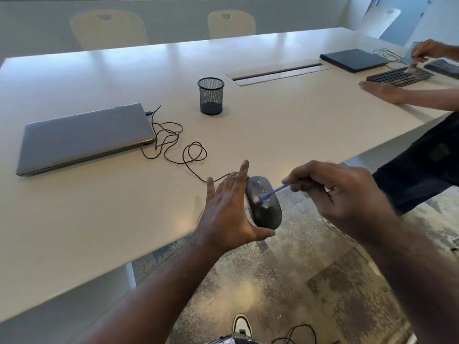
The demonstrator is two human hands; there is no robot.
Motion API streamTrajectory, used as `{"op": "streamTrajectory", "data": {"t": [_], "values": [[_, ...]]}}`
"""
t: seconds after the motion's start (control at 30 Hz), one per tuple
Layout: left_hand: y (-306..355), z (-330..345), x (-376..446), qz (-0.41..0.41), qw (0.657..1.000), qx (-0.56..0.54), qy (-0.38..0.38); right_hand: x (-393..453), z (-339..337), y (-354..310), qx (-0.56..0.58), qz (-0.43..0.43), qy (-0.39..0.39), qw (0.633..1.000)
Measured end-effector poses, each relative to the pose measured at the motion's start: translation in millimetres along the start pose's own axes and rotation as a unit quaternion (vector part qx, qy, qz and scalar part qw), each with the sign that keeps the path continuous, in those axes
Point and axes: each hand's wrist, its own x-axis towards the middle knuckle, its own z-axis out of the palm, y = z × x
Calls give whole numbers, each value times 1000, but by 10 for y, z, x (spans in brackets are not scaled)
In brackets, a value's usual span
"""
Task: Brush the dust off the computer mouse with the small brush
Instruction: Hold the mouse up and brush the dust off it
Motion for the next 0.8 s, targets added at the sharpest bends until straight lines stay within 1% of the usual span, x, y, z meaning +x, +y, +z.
{"op": "streamTrajectory", "data": {"t": [0.07,0.13,0.27,0.4,0.5,0.6,0.67,0.73,0.8], "values": [[13,4,11,4,1000,-2,-2,15,59,-18,-20,4,3,1000],[21,10,10,6,1000,-8,1,3,113,-36,-35,-1,-25,999],[-28,-13,3,-2,1000,-14,9,-44,63,-26,-6,-11,-77,997],[-83,-41,13,-13,1000,-19,19,-125,-53,24,-7,-6,-93,996],[-99,-45,13,-18,999,-21,23,-167,-128,83,-24,20,-68,997],[-96,-39,18,-17,999,-23,23,-189,-176,106,-16,43,-6,999],[-88,-36,24,-13,999,-24,23,-190,-158,72,-5,34,21,999],[-82,-34,31,-10,999,-28,25,-190,-123,34,-7,19,19,1000],[-86,-43,33,-12,999,-30,30,-203,-112,35,-23,8,1,1000]]}}
